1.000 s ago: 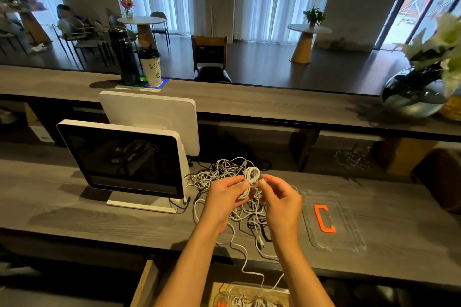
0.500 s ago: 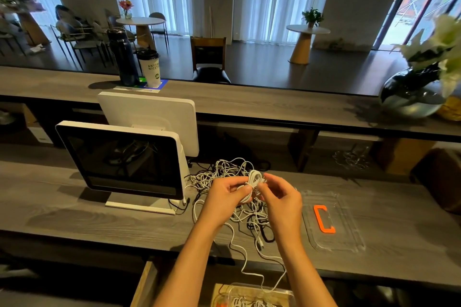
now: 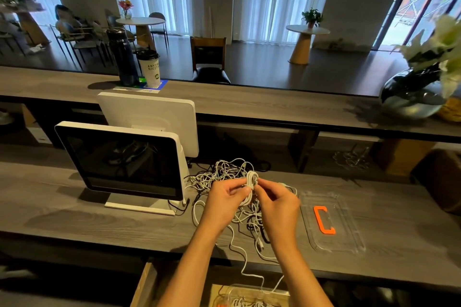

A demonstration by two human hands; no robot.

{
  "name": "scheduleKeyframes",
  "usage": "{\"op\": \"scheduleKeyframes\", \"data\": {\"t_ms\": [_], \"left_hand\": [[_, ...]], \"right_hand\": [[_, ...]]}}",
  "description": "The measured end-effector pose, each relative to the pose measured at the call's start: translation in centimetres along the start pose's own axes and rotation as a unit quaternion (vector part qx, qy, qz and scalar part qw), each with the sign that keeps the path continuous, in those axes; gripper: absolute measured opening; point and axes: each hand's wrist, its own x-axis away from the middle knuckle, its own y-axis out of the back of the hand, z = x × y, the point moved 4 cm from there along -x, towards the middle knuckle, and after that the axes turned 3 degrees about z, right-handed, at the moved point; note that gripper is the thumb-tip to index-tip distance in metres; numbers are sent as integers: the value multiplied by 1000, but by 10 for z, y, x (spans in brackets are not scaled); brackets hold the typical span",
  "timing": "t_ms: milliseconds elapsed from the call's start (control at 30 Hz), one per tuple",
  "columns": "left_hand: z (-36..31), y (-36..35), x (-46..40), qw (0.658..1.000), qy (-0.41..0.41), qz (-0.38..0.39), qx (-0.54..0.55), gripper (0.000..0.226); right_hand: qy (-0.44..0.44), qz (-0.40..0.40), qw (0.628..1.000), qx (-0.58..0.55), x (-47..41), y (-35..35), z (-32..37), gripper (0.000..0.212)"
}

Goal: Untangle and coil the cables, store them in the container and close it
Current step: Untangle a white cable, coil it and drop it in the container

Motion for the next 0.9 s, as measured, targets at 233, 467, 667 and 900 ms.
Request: {"op": "scheduleKeyframes", "data": {"t_ms": [233,467,667,900], "left_hand": [[2,2,-2,998,-20,26,-47,39],[2,3,-1,993,-28,68,-91,42],[0,6,1,993,-27,111,-27,42],[3,-1,3,995,10,98,16,22]], "right_hand": [[-17,43,998,-31,-4,0,-1,20],[-203,69,940,-264,-9,6,-10,18],[-178,180,950,-182,-16,11,-17,23],[-160,130,955,-213,-14,16,-7,16]]}}
